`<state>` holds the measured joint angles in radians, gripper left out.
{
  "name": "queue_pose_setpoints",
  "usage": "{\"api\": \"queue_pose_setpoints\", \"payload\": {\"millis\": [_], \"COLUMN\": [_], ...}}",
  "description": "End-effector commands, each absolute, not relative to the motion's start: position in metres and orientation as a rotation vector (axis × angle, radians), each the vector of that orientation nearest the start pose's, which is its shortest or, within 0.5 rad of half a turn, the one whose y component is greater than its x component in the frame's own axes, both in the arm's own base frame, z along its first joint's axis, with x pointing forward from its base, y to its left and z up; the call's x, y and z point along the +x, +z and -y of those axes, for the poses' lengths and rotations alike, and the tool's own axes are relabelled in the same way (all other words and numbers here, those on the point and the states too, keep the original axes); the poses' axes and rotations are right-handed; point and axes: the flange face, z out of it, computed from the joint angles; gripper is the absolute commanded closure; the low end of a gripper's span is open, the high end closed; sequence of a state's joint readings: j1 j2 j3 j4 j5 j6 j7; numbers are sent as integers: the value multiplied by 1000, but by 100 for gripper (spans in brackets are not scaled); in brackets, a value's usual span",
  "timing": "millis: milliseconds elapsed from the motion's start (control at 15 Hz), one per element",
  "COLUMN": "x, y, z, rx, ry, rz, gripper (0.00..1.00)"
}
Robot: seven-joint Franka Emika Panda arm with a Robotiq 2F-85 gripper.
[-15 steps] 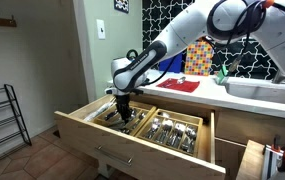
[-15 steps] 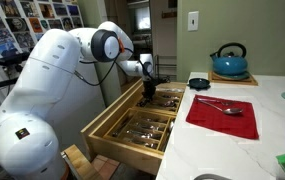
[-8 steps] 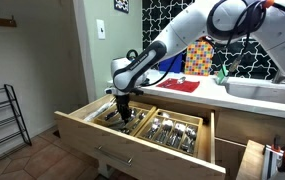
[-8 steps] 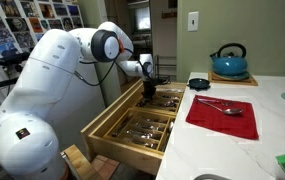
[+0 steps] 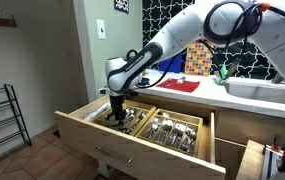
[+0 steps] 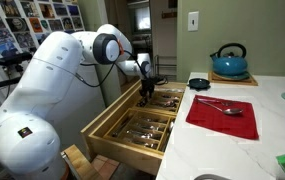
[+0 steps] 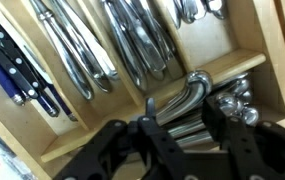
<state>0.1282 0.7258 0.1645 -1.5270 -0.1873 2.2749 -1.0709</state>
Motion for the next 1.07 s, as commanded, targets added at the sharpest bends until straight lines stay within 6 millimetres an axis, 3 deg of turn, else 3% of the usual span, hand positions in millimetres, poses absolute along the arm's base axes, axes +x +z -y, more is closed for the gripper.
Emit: {"api": "queue_pose_setpoints", "payload": {"millis": [0,133,667,867,1000], "x": [698,701,708,707,708], "y": [229,225,213,209,211], "z": [-191,-193,-198,-199,-200], "rx": [-2448,-2478,-2650,-2704,-2739], "ry": [-36,-36,-15,11,16], "rz": [2059,2024,1858,1797,1765], "gripper": [56,61,54,65,89]}}
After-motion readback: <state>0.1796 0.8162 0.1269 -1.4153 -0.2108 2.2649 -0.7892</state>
